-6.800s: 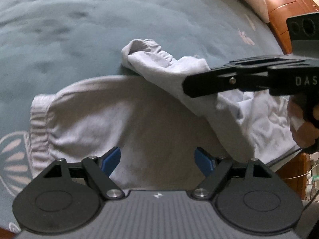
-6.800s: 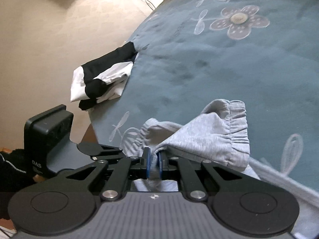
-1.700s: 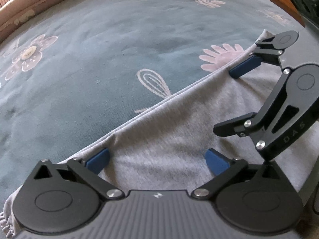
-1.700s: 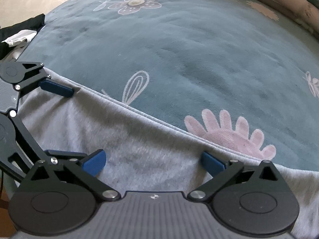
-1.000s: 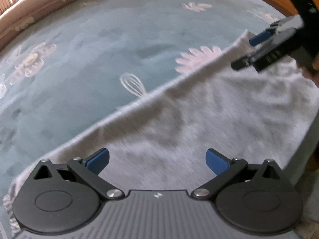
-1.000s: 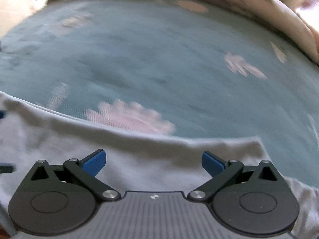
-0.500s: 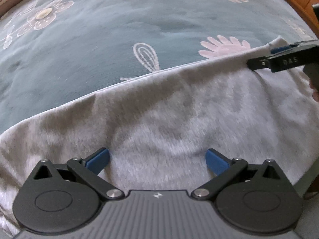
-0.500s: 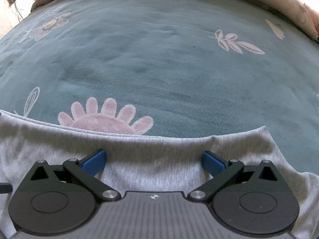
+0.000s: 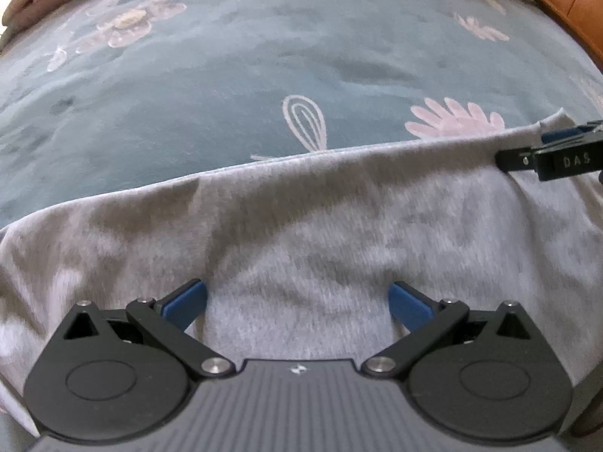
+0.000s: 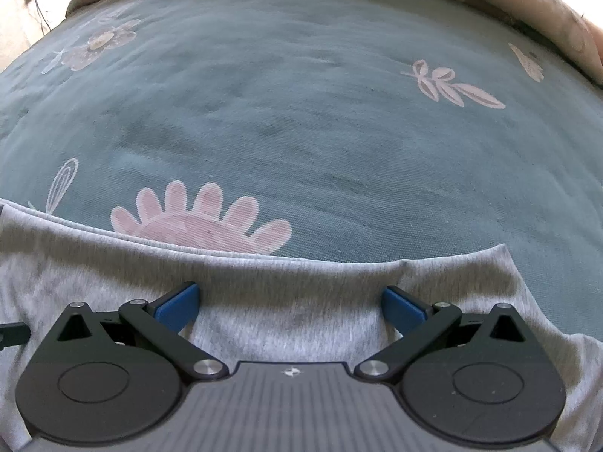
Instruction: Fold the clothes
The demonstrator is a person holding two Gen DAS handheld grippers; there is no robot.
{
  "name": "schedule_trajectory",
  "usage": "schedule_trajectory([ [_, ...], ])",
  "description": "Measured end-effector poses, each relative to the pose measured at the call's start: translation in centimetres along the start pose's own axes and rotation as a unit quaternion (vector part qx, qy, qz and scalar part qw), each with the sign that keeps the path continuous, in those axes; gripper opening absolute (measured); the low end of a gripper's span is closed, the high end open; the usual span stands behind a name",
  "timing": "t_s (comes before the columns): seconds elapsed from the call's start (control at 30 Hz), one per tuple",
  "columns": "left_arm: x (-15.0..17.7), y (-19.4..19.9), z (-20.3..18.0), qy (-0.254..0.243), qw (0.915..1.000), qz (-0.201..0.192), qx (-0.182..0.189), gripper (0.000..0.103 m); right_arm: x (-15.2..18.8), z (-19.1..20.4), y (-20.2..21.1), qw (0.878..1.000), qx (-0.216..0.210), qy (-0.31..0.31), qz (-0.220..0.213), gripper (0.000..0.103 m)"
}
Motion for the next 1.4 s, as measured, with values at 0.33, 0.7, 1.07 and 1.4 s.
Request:
schedule_trajectory([
  [0.33, 0.3, 2.4, 0.1, -0.059, 0.9961, -0.055, 0.035, 0.102, 0.4, 0.3, 0.9, 1.0, 0.011, -0.013, -0.002, 0.103],
  [0.7, 6.1, 6.4, 3.2, -0.196, 0.9651, -0.01, 0.173, 0.102, 4.2, 9.0, 8.3, 0.99, 0.108, -0.087, 0.009, 0.103],
  [1.07, 7.5, 5.2, 11.1, -0.169, 0.9714, 0.012, 0.166, 0.102, 7.8, 20.9, 7.1, 0.985, 0.091, -0.129, 0.075, 0.103],
  [1.4, 3.1, 6.6, 14.7, -0.08, 0.9802, -0.027, 0.179, 0.102, 2.8, 23.9, 7.3, 0.995, 0.047, -0.073, 0.047, 0.103],
])
Point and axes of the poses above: each gripper's, at about its wrist camera, not at the fingertips, and y roughly against the way its jaws point, z to its left, x to its underside, the point moved 7 cm from there along -y, roughly the way its jaws point, and after that the axes turned 14 degrees about y, right-handed, at the moved point
